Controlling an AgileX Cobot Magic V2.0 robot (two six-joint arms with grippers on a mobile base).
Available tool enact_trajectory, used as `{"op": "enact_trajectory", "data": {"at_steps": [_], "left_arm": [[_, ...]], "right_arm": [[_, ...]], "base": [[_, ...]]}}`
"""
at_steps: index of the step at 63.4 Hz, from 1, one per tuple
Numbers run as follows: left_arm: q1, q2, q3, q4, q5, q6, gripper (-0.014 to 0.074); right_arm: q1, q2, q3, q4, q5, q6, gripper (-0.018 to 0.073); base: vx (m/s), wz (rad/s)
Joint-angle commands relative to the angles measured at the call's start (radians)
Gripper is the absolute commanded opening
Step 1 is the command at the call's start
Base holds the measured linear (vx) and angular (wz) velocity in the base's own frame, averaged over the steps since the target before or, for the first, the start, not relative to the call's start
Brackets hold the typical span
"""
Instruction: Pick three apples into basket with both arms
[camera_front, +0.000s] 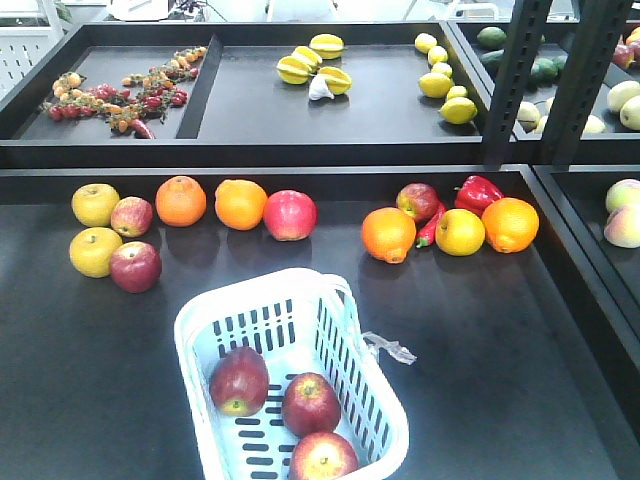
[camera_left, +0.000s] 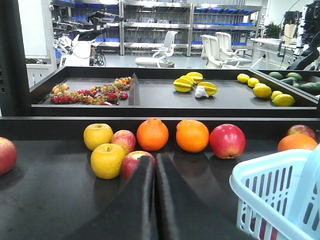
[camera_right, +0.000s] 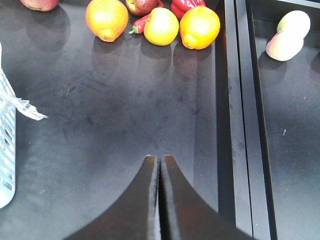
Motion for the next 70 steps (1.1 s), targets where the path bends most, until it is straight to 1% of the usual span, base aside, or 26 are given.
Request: {"op": "enact_trajectory", "data": {"at_steps": [1,15,29,33,38,46,49,53,57,61,70], "left_arm": [[0.002,-0.015,0.023,-0.01,-0.075,-0.003,-0.0006],[0.002,-0.015,0.023,-0.01,-0.075,-0.003,-0.0006],[0.002,-0.015,0.023,-0.01,-0.075,-0.003,-0.0006],[0.002,-0.015,0.023,-0.01,-0.075,-0.003,-0.0006],[0.002,-0.015,0.023,-0.01,-0.075,-0.003,-0.0006],[0.002,-0.015,0.023,-0.01,-0.075,-0.003,-0.0006],[0.002,-0.015,0.023,-0.01,-0.075,-0.003,-0.0006],[0.002,-0.015,0.023,-0.01,-0.075,-0.003,-0.0006],[0.002,-0.015,0.023,-0.01,-0.075,-0.003,-0.0006],[0.002,-0.015,0.023,-0.01,-0.075,-0.003,-0.0006],[0.002,-0.015,0.023,-0.01,-0.075,-0.003,-0.0006]], "right_arm": [[-0.007,-0.028,-0.018,-0.029,-0.087,-0.003,-0.0009],[-0.007,-0.141,0.12,-0.043,-0.274,-0.002,-0.0009],[-0.017,-0.289,0.239,-0.032,-0.361,-0.009,-0.0009],[-0.052,-0.334,0.264,-0.001,-0.366,-0.016,-0.0009],[-0.127,-0.39,0.302,0.054,-0.376,-0.06,-0.0009],[-0.244,-0.493,0.369,0.195,-0.443,-0.221,-0.0009],[-0.26,-0.529,0.403,0.243,-0.497,-0.276,-0.0009],[-0.276,-0.572,0.451,0.293,-0.57,-0.311,-0.0009],[-0.275,-0.612,0.506,0.306,-0.641,-0.306,-0.0009],[-0.275,-0.652,0.559,0.307,-0.693,-0.279,-0.0009],[-0.275,-0.719,0.656,0.281,-0.76,-0.208,-0.0009]], "base": [[0.0,0.0],[0.0,0.0],[0.0,0.0],[0.0,0.0],[0.0,0.0],[0.0,0.0],[0.0,0.0],[0.0,0.0],[0.0,0.0],[0.0,0.0],[0.0,0.0]]}}
